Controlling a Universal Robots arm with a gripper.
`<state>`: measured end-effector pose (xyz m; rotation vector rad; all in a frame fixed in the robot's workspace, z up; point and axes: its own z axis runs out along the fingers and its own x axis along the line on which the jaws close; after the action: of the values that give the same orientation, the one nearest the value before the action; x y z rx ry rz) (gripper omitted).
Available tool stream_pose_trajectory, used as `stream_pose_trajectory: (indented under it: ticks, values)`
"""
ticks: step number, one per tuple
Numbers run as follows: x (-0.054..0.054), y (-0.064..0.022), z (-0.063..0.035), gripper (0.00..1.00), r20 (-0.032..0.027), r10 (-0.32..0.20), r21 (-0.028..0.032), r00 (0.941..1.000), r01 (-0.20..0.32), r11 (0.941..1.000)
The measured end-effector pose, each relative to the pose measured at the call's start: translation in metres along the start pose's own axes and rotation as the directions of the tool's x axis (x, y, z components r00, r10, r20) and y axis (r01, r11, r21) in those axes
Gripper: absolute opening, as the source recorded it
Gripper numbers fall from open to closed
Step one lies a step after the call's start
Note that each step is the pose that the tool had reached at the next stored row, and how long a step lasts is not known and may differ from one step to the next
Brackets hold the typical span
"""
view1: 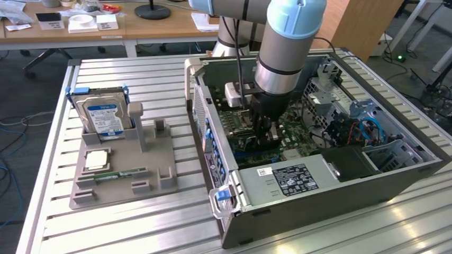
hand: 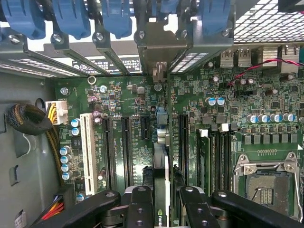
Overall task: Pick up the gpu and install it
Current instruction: 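Insert the gpu into the slot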
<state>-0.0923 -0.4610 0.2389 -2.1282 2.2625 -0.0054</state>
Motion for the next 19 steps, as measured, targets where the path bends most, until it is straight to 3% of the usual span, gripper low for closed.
stream_pose_trajectory:
  ticks: [19]
  values:
    - [0.0001,0.0013,0.0,0.26,0.0002,0.0,0.0035,1.0,0.0,1.0]
